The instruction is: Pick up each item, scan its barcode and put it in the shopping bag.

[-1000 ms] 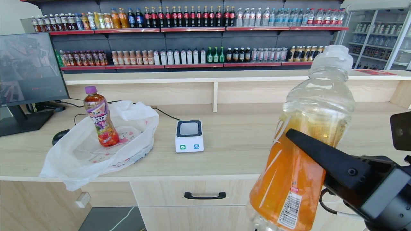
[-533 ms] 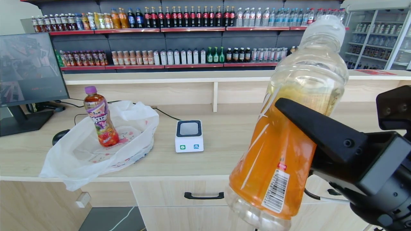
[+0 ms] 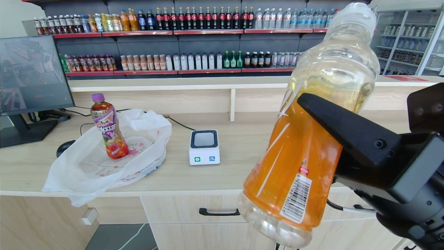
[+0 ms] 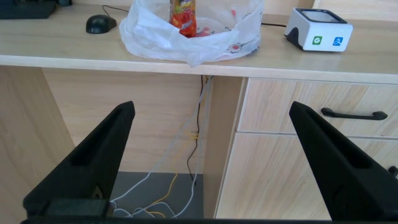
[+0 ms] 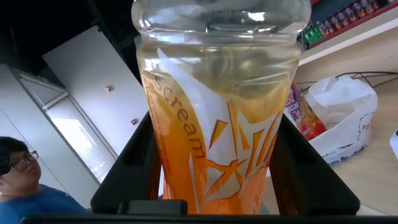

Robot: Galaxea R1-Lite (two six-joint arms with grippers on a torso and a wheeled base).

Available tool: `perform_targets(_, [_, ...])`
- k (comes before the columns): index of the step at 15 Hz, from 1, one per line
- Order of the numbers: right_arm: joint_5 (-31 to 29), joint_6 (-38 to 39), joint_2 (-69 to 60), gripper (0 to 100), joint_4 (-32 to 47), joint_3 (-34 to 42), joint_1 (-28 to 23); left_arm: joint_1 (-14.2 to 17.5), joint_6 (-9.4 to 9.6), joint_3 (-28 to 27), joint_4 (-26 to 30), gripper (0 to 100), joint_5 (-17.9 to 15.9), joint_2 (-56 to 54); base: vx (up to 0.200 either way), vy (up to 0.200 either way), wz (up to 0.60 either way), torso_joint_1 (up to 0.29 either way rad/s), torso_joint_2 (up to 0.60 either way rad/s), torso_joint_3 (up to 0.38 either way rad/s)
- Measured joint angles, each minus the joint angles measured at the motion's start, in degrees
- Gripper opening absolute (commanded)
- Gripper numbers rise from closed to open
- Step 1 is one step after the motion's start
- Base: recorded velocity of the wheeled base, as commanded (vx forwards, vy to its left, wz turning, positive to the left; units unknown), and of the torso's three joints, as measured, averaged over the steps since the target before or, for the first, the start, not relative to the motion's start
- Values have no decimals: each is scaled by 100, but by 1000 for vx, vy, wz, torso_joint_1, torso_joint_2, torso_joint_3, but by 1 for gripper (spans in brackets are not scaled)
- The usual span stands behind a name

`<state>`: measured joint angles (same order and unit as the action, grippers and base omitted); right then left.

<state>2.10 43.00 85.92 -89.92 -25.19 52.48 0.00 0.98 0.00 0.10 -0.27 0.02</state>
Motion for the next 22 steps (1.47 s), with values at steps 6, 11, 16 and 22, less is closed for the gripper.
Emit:
perform_targets(6, [0, -9, -4, 0, 0, 41, -4, 0, 0, 0, 0, 100, 0, 0, 0, 0, 0, 0, 0, 0])
perform_targets(11, [0, -126, 13, 0, -2, 35, -2, 0, 0, 0, 0, 100, 2, 0, 0, 0, 0, 0, 0, 0])
perform_targets(16, [68, -304, 57, 0, -2, 57, -11, 0, 0, 0, 0, 100, 0, 0, 0, 0, 0, 0, 0, 0])
perform_targets(22, [55, -2108, 368, 0, -7, 176, -651, 0, 15, 0, 0, 100, 2, 0, 0, 0, 0, 0, 0, 0])
